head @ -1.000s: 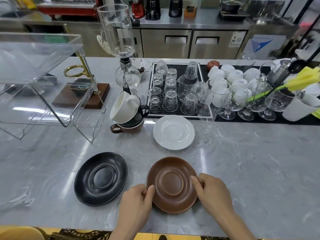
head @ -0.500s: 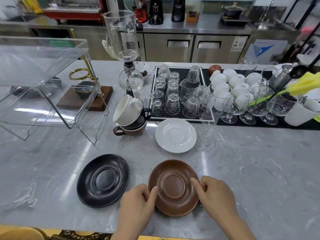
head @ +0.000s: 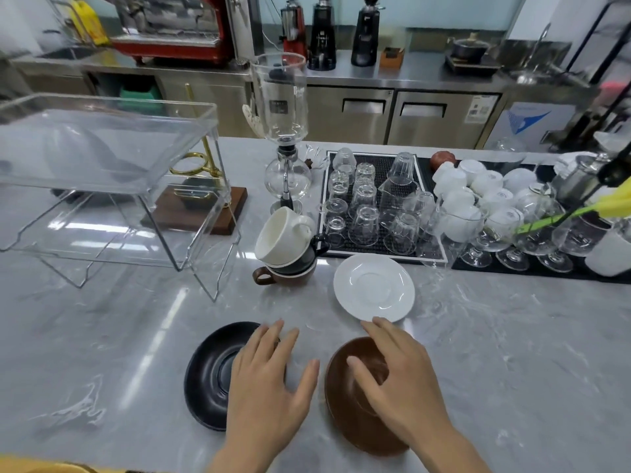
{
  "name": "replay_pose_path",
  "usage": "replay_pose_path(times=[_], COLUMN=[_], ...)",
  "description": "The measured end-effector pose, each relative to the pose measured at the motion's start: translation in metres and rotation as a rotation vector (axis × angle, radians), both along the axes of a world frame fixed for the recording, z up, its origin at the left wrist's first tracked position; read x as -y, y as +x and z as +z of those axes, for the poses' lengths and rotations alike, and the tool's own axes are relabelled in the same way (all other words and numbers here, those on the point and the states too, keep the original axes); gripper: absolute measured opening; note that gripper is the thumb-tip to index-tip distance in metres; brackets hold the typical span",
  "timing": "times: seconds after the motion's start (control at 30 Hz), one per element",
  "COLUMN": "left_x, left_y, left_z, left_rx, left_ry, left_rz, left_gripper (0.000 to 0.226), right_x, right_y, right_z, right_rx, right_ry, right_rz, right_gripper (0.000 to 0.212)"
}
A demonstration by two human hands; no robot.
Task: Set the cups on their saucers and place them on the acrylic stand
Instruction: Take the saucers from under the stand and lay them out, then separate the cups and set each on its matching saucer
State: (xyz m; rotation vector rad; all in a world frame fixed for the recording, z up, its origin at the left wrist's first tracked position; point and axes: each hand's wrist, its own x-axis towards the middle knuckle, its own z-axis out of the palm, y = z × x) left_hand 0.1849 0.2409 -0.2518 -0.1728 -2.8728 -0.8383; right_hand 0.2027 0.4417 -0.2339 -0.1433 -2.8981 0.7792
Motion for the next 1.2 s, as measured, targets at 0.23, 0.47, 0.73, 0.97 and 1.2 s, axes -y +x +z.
replay_pose_path(times=[0.23, 0.47, 0.73, 0.97, 1.2], left_x=[0.031, 0.056, 0.061, 0.047, 0.038], left_y=[-0.027, -0.061, -0.098, -0.132, -0.165], left_z=[0.011, 0.012, 0.015, 0.027, 0.024], left_rx=[0.034, 0.048, -0.009, 0.026, 0.118], left_ry=[0.066, 0.181, 0.215, 0.459, 0.576], left_rz=[0.006, 0.016, -0.039, -0.06, -0.042], left_gripper=[0.075, 0.069, 0.072, 0.07, 0.088], right_x=[0.032, 0.056, 0.055, 0.053, 0.053], right_y=[-0.027, -0.058, -0.09, -0.125, -0.161], right_z=[0.009, 0.017, 0.024, 0.036, 0.046], right_rx=[0.029, 0.009, -0.045, -0.14, -0.203], right_ry=[-0.02, -0.059, -0.143, -0.267, -0.341], right_rz=[0.047, 0.018, -0.063, -0.114, -0.071], right_gripper=[0.068, 0.069, 0.064, 0.058, 0.035])
